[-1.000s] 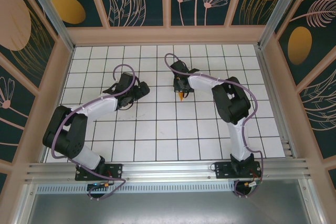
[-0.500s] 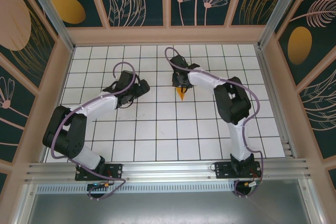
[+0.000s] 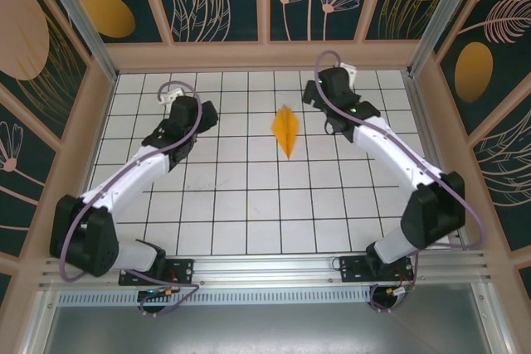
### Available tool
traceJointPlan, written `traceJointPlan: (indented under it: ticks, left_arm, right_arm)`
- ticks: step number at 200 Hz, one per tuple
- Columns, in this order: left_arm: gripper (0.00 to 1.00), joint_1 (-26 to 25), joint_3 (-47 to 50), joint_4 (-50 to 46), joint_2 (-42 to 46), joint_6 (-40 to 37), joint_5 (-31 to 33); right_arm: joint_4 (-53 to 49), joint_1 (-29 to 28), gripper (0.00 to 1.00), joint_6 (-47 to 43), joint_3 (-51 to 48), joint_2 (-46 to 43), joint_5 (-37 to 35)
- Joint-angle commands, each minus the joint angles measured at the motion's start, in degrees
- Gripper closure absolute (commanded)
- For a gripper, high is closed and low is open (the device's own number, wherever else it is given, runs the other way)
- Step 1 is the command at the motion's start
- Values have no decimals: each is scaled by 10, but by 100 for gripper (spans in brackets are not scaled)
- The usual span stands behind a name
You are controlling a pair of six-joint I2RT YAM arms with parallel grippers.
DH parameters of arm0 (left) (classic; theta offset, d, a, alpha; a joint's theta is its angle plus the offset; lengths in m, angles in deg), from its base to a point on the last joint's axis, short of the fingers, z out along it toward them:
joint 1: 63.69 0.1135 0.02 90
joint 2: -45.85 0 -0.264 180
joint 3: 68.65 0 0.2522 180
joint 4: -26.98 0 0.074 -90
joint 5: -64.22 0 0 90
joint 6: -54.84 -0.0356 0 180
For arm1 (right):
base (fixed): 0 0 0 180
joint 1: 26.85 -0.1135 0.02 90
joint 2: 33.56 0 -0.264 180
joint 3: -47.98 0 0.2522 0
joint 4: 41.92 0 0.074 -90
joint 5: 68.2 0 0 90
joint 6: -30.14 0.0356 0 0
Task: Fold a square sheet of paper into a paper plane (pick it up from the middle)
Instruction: Reset both arms
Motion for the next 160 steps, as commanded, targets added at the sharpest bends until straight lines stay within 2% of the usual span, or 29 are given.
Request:
traceJointPlan:
  ticks: [1,32,55,71,98,111,160]
  left_arm:
    - [1,21,70,73,49,-66,113]
    - [1,60,180,183,102,-104,198]
    - [1,87,252,264,113,-147,227]
    - [1,105,291,317,111,-175,230]
    - [1,134,342,419,85,-221,174]
    - [1,146,364,483,67,-246,122]
    - [2,173,401,652,20,-309,-18]
  right_arm:
    - [59,43,1,-34,-75,-45,-74]
    - [184,117,1,-71,-218,-107,-94]
    - [254,178,1,-78,-303,-128,-32]
    - [309,201,1,-93,-359,-128,-19]
    - [453,207,1,-150,-463,-127,-10]
    - [513,215,1,-168,-495,-122,3]
    - [717,259,1,-192,-570,-85,126]
